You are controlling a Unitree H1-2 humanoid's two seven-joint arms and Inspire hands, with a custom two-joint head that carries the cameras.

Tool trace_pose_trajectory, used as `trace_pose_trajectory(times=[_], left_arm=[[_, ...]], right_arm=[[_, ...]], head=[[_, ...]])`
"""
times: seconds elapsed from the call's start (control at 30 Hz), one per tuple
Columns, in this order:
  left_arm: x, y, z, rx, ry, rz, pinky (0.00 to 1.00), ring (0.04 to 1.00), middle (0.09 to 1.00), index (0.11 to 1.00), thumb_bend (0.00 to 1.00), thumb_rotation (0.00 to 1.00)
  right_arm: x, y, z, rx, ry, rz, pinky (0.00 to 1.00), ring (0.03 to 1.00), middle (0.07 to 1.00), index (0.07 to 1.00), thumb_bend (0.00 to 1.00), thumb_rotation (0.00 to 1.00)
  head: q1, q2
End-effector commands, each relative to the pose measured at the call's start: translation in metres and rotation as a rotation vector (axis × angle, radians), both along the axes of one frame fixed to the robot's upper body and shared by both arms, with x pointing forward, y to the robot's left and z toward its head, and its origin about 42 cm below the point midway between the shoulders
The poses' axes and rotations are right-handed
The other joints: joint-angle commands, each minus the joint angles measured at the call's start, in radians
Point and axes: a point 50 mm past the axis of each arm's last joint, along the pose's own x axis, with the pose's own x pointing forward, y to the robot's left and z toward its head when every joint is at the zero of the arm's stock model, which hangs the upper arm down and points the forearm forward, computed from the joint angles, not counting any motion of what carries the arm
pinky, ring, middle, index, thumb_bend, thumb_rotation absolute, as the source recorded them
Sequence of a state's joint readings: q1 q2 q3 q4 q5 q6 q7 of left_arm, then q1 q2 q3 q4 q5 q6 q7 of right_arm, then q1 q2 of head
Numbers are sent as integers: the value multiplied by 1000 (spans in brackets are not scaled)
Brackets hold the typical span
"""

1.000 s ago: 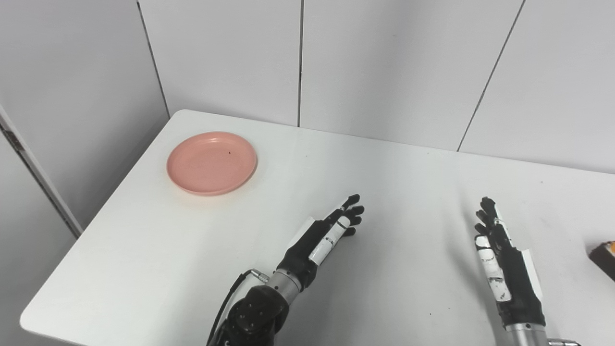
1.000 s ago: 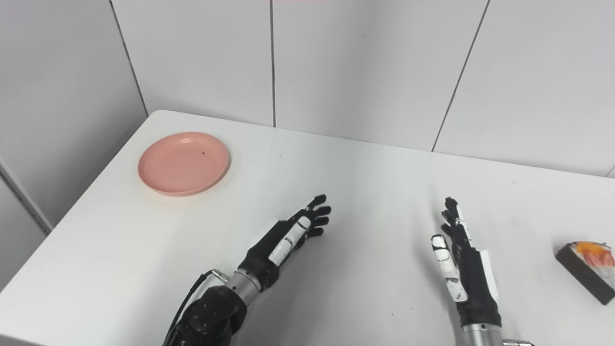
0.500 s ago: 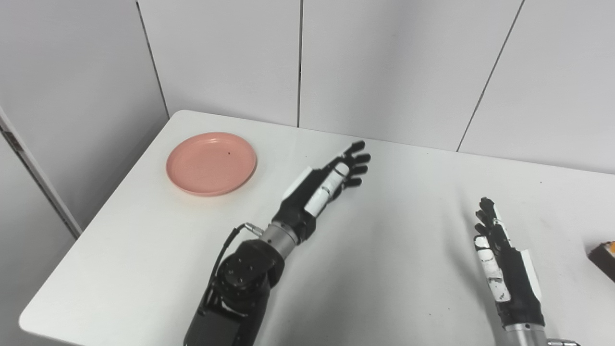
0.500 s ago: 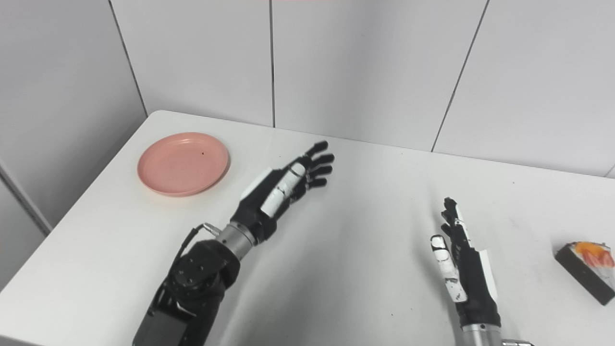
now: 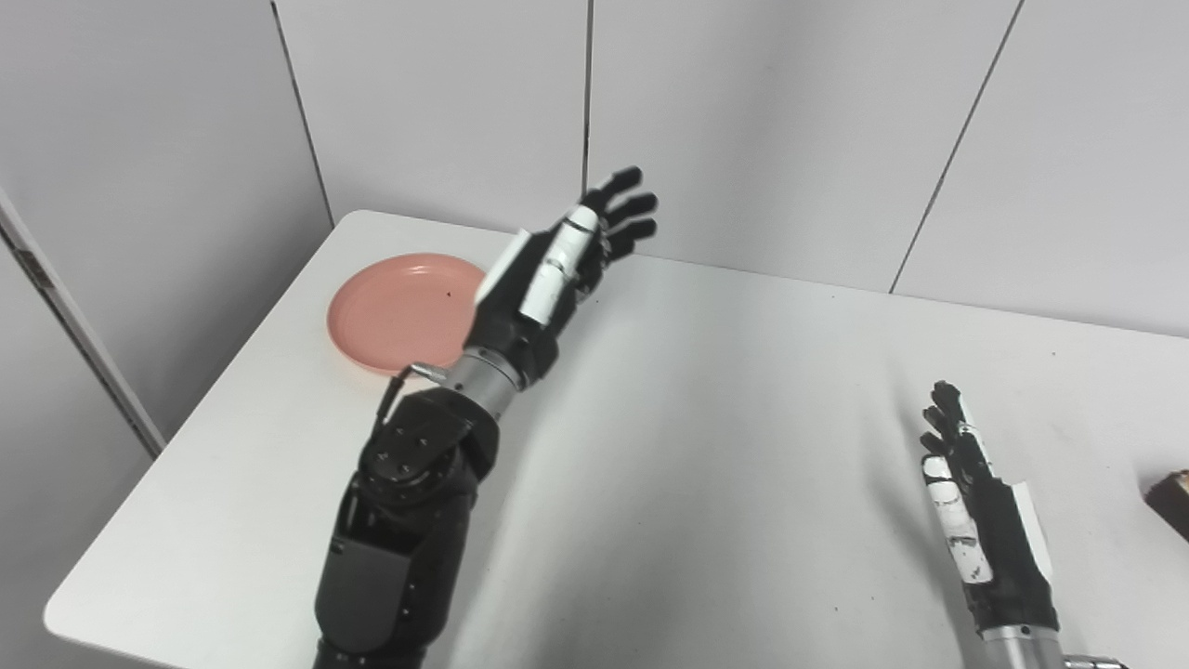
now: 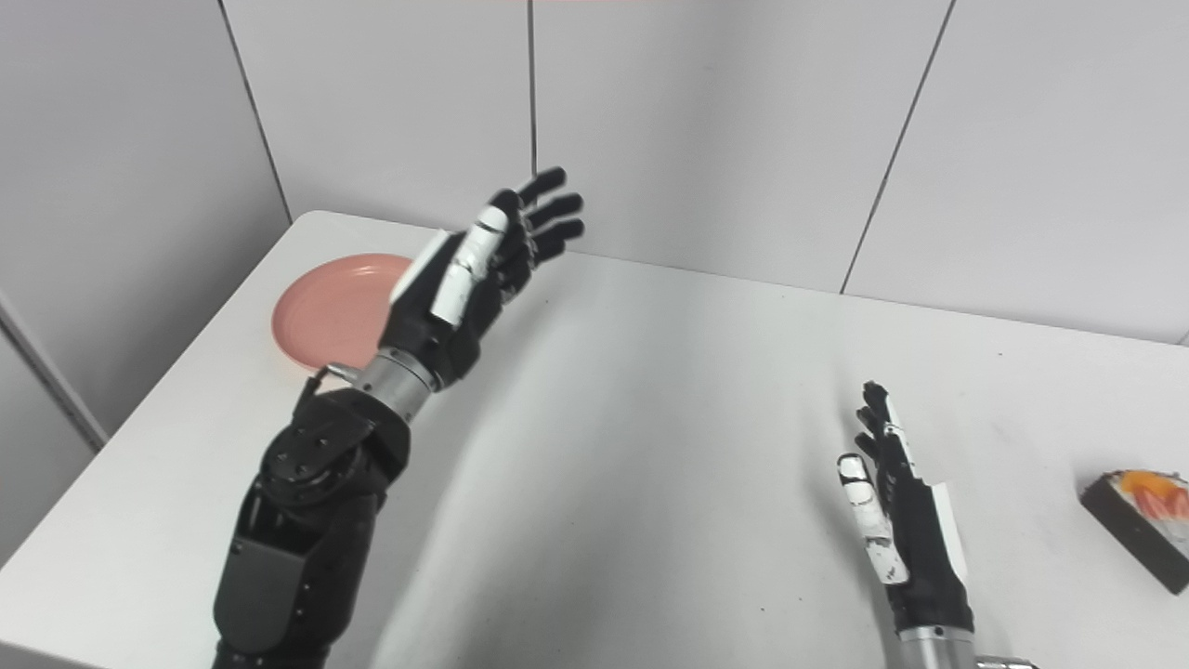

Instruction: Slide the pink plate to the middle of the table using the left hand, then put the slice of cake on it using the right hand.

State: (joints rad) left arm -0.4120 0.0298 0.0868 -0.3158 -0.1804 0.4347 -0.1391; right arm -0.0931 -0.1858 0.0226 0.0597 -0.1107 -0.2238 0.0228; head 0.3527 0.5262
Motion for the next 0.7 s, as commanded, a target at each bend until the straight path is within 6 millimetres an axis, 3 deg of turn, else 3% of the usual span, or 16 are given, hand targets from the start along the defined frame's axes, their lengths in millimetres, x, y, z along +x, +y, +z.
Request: trace_pose_trajectory(times=[0.0,0.23,0.4,0.67], left_arm=[[5,5,27,-22,-80,6,890,862,881,871,462,1000],[23,50,37,-69,-89,114,803,821,843,837,478,1000],[38,89,40,-91,-80,200,768,805,826,818,463,977],[49,127,44,-114,-99,331,818,841,853,842,471,1000]], right_arm=[[-16,-12,-32,-11,88,-21,934,956,976,966,372,1000],[-18,-17,-30,-19,97,-28,930,955,979,969,402,1000],[-20,-18,-28,-11,87,-22,938,958,979,972,343,1000],[-20,-19,-28,-3,89,-18,946,962,982,976,354,1000]], head=[[1,0],[20,1],[37,1],[50,-4]])
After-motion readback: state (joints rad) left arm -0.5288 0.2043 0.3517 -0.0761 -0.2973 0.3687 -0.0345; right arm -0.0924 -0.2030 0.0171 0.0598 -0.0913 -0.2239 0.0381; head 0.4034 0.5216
